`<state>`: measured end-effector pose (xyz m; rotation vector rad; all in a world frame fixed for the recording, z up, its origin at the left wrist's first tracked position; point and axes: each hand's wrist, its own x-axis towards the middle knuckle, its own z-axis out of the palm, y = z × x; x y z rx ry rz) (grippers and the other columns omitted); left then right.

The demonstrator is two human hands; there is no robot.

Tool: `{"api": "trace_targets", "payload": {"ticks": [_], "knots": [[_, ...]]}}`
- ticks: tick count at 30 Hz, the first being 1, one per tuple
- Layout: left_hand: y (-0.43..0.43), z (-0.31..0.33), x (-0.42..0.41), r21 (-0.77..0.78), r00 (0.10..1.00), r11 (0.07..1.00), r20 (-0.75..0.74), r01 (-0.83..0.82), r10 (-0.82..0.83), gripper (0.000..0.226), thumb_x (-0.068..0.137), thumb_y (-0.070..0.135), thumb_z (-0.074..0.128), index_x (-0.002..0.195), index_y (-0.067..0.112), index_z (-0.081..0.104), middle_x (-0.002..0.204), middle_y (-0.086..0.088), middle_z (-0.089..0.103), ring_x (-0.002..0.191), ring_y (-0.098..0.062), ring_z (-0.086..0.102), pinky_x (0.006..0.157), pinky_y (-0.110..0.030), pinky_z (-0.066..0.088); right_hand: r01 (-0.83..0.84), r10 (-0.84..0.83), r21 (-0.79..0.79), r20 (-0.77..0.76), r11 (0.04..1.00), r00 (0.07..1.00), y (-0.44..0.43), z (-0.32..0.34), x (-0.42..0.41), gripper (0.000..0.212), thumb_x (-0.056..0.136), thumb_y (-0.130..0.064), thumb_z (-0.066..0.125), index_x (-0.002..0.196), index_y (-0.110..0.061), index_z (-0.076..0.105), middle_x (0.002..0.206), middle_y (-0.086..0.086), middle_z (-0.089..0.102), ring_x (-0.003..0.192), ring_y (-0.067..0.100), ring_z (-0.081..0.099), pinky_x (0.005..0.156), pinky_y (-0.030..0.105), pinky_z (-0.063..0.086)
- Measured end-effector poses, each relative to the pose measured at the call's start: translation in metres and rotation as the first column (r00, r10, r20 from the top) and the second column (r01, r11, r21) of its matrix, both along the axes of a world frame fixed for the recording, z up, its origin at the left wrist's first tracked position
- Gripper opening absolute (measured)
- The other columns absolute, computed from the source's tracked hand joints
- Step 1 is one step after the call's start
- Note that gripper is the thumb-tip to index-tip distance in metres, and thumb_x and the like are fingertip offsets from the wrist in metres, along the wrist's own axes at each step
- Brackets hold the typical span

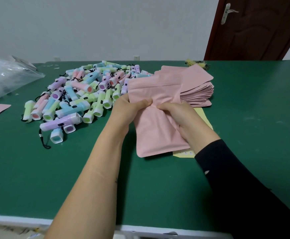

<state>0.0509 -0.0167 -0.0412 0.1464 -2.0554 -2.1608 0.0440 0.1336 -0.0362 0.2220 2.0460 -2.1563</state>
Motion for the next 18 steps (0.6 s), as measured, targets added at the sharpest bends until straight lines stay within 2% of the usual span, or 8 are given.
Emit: {"api": "trace_targets", "payload": {"ticks": [3,7,11,13,15,16,18], "knots": [[-0.008,0.001,-0.001,0.012,1.000,1.000,-0.019,-0.007,0.007,0.019,0.076,0.008,0.081,0.092,0.015,0.075,0.090,-0.001,0.077,0.079,-0.015,0.074,0.063,-0.022,0.055,0.015,-0.015,-0.007,-0.018,1.000,1.000,-0.004,-0.001,0.002,0.063,0.069,-0.008,0.074,0.129,-0.003,0.054,0.112,0.013,0.069,0.099,0.030,0.068,0.092,0.048,0.055],[-0.019,0.004,-0.002,0.061,0.997,0.997,-0.054,-0.054,0.057,0.016,0.081,0.010,0.077,0.094,0.019,0.075,0.088,0.004,0.077,0.077,-0.008,0.072,0.065,-0.018,0.053,-0.016,0.017,0.017,-0.053,1.000,0.998,-0.006,-0.002,0.003,0.043,0.073,-0.007,0.073,0.116,-0.008,0.064,0.105,0.009,0.072,0.095,0.027,0.070,0.092,0.046,0.055],[-0.023,0.005,0.001,0.019,0.990,0.996,-0.112,-0.087,0.088,0.011,0.086,0.011,0.073,0.093,0.019,0.075,0.085,0.006,0.077,0.076,-0.006,0.071,0.065,-0.016,0.052,-0.026,0.033,0.084,-0.073,0.996,0.997,-0.007,0.000,0.004,0.037,0.075,-0.011,0.073,0.112,-0.010,0.066,0.102,0.006,0.073,0.091,0.024,0.070,0.088,0.042,0.056],[-0.022,0.008,0.003,-0.087,0.982,0.991,-0.165,-0.106,0.090,0.011,0.088,0.011,0.071,0.092,0.021,0.074,0.084,0.008,0.076,0.077,-0.004,0.069,0.068,-0.016,0.051,-0.020,0.029,0.107,-0.083,0.994,0.996,-0.003,0.001,0.004,0.025,0.077,-0.010,0.072,0.101,-0.012,0.067,0.093,0.003,0.073,0.079,0.016,0.071,0.073,0.027,0.059],[-0.025,0.011,0.004,-0.250,0.980,0.962,-0.187,-0.110,0.063,0.009,0.090,0.013,0.069,0.090,0.022,0.073,0.086,0.005,0.076,0.080,-0.006,0.067,0.075,-0.022,0.050,0.002,0.011,0.128,-0.097,0.992,0.995,0.002,0.002,0.004,0.017,0.078,-0.006,0.069,0.093,-0.014,0.066,0.084,-0.001,0.070,0.063,0.009,0.067,0.050,0.015,0.051],[-0.027,0.013,0.005,-0.326,0.982,0.940,-0.185,-0.101,0.042,0.007,0.090,0.014,0.069,0.089,0.020,0.072,0.087,-0.001,0.075,0.081,-0.009,0.065,0.077,-0.028,0.049,0.014,0.000,0.144,-0.101,0.990,0.995,0.004,0.002,0.004,0.018,0.079,-0.006,0.068,0.096,-0.013,0.065,0.085,-0.001,0.069,0.064,0.010,0.066,0.048,0.016,0.049],[-0.031,0.017,0.007,-0.443,0.984,0.892,-0.180,-0.091,0.010,0.004,0.090,0.018,0.070,0.086,0.018,0.069,0.089,-0.013,0.072,0.078,-0.015,0.059,0.075,-0.032,0.046,0.030,-0.011,0.182,-0.105,0.983,0.994,0.008,0.003,0.003,0.024,0.080,-0.007,0.066,0.104,-0.012,0.063,0.094,0.003,0.069,0.074,0.015,0.064,0.059,0.021,0.049]]}}
